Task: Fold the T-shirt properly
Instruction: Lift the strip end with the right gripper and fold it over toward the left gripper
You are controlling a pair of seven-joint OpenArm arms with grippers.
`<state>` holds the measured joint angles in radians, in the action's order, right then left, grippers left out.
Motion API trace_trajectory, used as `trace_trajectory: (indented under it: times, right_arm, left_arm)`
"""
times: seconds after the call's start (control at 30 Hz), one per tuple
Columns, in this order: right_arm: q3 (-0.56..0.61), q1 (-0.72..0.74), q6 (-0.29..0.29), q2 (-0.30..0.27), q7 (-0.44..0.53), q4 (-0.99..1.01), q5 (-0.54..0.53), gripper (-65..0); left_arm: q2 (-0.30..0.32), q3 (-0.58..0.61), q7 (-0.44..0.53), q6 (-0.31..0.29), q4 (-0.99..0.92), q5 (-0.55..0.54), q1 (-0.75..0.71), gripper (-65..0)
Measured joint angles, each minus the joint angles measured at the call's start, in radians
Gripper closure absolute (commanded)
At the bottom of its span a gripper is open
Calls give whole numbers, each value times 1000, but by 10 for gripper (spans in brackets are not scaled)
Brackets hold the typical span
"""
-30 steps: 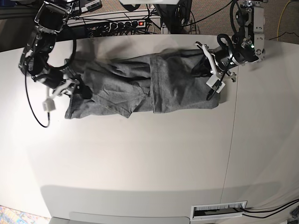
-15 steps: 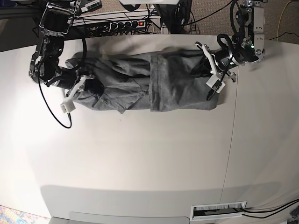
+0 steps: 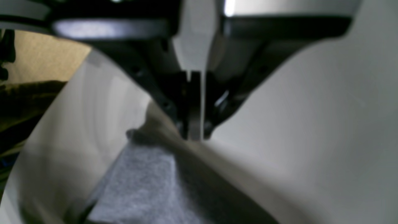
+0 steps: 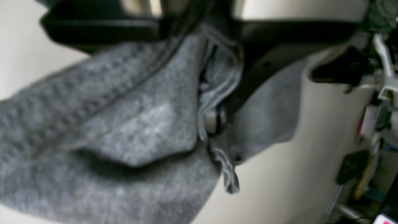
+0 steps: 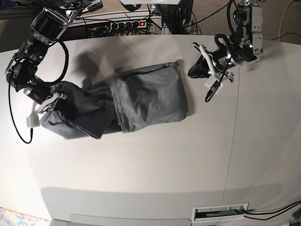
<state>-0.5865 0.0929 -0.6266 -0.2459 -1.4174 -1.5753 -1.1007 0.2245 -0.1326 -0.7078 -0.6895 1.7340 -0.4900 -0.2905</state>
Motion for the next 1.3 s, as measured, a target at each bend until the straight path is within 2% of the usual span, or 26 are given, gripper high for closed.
trace_trajectory:
  times: [0.17, 0.37, 0.47, 0.63, 0.83, 0.9, 1.0, 1.17, 1.3]
  right_arm:
    - [148, -1, -6, 38, 1, -116, -19, 0]
    - [345, -2, -26, 136, -6, -129, -3, 0]
    - [390, -1, -26, 170, -4, -129, -1, 0]
    - [400, -1, -26, 235, -4, -129, -1, 0]
    - [400, -1, -26, 297, -3, -130, -13, 0]
    - [400, -1, -26, 316, -4, -130, -12, 0]
    - [421, -1, -26, 336, -3, -130, -18, 0]
    - [561, 0, -26, 348, -3, -132, -16, 0]
    - [691, 1, -29, 348, 13, -132, 108, 0]
  left_arm:
    - [0, 40, 4, 0, 0, 0, 0, 0]
    - [0, 60, 6, 0, 0, 0, 2, 0]
    - [3, 60, 5, 0, 24, -8, 1, 0]
    - [8, 60, 10, 0, 68, -106, 3, 0]
    - [6, 61, 18, 0, 24, 39, 0, 0]
    - [5, 61, 87, -1, -19, 96, 0, 0]
    - [6, 60, 191, -8, -84, 114, 2, 0]
    - [6, 63, 223, -12, -129, 86, 6, 0]
    - [5, 68, 224, -11, -129, 82, 6, 0]
